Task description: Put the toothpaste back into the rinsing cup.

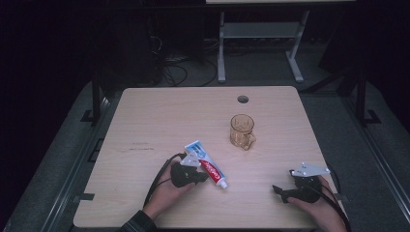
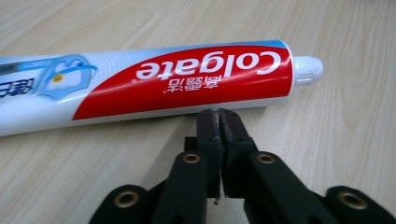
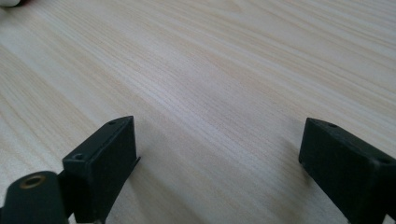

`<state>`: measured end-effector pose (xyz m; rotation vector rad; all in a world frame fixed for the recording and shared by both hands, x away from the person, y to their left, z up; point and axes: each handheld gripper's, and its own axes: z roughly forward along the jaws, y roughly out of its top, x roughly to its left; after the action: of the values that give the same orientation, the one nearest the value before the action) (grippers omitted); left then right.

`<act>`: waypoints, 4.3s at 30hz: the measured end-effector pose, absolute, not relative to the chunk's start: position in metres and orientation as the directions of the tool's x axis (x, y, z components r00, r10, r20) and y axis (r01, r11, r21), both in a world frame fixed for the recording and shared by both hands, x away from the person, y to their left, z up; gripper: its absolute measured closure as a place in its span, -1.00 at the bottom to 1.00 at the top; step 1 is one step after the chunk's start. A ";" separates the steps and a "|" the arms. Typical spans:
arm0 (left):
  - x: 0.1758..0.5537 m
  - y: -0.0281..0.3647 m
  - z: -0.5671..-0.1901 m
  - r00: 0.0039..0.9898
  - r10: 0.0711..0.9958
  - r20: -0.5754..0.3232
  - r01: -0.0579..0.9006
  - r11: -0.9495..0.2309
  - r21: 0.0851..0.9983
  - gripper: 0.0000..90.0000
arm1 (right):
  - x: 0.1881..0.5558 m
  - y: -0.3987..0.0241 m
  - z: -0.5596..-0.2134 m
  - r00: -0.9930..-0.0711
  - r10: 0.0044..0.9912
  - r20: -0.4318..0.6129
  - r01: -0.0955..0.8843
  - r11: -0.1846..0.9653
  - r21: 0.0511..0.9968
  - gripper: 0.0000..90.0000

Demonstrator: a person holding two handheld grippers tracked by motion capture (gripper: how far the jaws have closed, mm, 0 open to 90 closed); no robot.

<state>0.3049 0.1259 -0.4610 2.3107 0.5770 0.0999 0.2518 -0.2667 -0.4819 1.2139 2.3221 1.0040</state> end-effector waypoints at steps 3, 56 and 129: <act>0.302 0.128 -0.460 0.896 0.438 -0.073 0.366 -0.636 0.680 0.66 | 0.251 -0.267 -0.481 -0.581 0.813 0.030 0.579 0.387 0.718 -0.65; 0.283 0.238 -0.476 0.729 0.685 0.007 0.468 -0.505 0.725 -0.71 | 0.279 -0.203 -0.435 -0.673 0.732 0.102 0.539 0.391 0.746 -0.06; 0.283 0.239 -0.475 0.731 0.682 0.005 0.470 -0.509 0.721 -0.71 | 0.377 -0.036 -0.426 -0.763 0.633 0.132 0.539 0.510 0.670 -0.23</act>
<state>0.2831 0.2390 -0.4753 2.2039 0.8655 0.3753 0.3770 -0.0357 -0.4259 1.0205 2.6154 1.0912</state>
